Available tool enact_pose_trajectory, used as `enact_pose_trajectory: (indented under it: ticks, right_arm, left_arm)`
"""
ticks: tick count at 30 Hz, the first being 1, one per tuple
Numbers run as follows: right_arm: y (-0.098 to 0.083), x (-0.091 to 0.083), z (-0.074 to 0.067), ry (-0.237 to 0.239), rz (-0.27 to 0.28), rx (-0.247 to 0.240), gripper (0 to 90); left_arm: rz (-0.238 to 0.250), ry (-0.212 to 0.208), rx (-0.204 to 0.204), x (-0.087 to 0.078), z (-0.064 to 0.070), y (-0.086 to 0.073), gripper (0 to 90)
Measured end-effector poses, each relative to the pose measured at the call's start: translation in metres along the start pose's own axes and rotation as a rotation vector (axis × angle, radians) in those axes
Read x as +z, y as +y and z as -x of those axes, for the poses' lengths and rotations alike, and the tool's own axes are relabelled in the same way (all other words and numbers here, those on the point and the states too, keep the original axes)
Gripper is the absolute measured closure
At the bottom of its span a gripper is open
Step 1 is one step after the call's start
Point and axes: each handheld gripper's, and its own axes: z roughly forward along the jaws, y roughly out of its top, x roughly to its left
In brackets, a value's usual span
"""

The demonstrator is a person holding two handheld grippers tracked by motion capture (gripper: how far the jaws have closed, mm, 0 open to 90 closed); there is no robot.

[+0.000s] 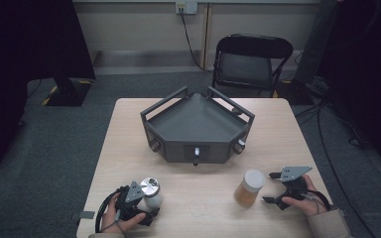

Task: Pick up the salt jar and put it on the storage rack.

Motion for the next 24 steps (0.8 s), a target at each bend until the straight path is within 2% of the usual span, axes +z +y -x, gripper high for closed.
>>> enact_pose_trajectory:
  ticks: [24]
  right_arm:
    - [0.0003, 0.0002, -0.0002, -0.001, -0.001, 0.0, 2.4]
  left_arm:
    - [-0.003, 0.004, -0.01, 0.0003, 0.0011, 0.0011, 0.3]
